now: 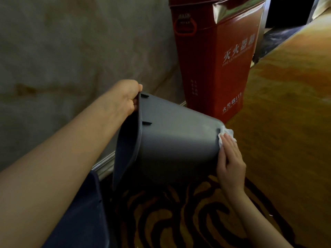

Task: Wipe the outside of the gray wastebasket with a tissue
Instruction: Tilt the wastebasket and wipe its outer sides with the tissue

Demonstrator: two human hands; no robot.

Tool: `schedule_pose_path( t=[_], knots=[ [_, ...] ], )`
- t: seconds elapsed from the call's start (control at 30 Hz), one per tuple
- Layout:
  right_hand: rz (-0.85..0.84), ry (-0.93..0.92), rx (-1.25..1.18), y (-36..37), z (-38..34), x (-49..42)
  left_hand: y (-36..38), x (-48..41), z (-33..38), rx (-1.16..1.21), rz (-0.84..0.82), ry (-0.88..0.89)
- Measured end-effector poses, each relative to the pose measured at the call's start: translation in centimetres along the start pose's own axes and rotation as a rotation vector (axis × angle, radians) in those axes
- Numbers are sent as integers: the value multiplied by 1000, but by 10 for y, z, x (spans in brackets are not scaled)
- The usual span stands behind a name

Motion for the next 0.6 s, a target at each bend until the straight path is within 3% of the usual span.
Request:
schedule_pose_path(
  t=[0.1,0.37,0.47,0.6],
  knots=[
    [-45,27,32,1,-2,-8,8,2,7,45,-130,12],
    [-54,136,-28,0,4,-24,-39,61,-50,-470,-616,350],
    [-43,214,-51,0,5,-31,-35,72,-63,-503,-524,574],
    [-59,172,-79,10,-23,-32,-27,61,-61,-498,-412,669]
  ],
)
Point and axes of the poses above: each hand's wrist, its own x-axis away from the middle knuckle, its own y-axis out of the palm, z = x × y, the point moved 4 cm from there along -x, towards the middle knuckle, and after that the axes turned 1 degree about -y, right-handed, at the moved point
